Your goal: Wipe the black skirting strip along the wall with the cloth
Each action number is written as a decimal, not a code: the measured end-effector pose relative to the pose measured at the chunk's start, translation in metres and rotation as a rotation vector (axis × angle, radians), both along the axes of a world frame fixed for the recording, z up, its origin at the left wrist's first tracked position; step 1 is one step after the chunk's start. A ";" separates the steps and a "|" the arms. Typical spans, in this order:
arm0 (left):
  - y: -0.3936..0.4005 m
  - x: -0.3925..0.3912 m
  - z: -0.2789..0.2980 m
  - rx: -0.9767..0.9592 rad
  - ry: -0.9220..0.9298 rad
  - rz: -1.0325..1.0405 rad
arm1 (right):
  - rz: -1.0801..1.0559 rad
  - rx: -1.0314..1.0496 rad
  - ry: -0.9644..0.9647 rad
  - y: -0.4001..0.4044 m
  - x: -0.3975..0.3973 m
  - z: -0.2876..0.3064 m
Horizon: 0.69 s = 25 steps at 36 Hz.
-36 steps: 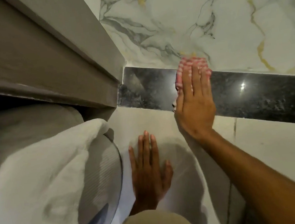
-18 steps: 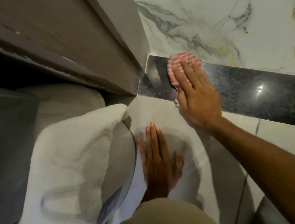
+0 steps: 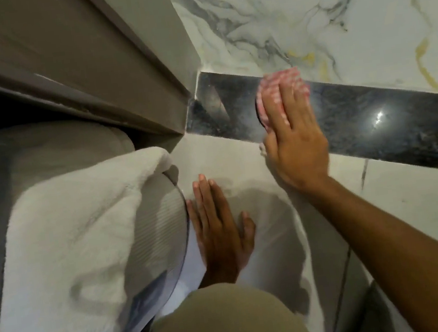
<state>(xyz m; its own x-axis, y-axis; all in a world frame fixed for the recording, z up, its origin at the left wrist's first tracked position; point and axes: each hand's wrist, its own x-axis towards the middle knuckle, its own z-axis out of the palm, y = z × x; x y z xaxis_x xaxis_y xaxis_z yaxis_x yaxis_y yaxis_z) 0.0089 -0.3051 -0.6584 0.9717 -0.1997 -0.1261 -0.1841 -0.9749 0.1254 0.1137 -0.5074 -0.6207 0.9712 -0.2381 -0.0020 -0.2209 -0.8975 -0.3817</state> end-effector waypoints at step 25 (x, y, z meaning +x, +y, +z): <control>-0.006 0.004 0.003 0.019 -0.005 -0.068 | -0.168 0.076 0.047 0.030 0.044 0.002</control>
<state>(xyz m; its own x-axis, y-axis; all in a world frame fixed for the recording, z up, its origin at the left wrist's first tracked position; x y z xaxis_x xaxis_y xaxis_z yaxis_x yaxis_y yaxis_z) 0.0127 -0.3116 -0.6559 0.9567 -0.2625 -0.1255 -0.2503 -0.9624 0.1055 0.1575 -0.4770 -0.6191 0.9163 -0.3942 -0.0709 -0.3842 -0.8154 -0.4331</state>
